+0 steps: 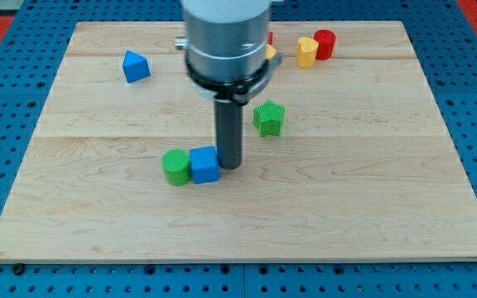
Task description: Place the green star top right to the blue cube
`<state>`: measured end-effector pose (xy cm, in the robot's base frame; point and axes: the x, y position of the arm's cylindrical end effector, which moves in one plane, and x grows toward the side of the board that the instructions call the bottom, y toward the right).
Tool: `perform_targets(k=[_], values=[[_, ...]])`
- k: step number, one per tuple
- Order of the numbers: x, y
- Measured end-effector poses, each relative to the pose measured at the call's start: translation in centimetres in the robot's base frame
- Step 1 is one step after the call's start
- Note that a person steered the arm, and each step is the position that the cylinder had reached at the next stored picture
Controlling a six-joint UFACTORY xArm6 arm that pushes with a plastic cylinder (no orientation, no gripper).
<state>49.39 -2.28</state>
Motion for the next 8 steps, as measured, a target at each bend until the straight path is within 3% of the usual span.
perform_targets(k=[2, 3, 4, 5, 6, 8], values=[[-1.3, 9.2], [-5.1, 10.9], [-9.1, 11.6], [-10.1, 7.5], [-8.9, 5.0], [-7.2, 6.0]])
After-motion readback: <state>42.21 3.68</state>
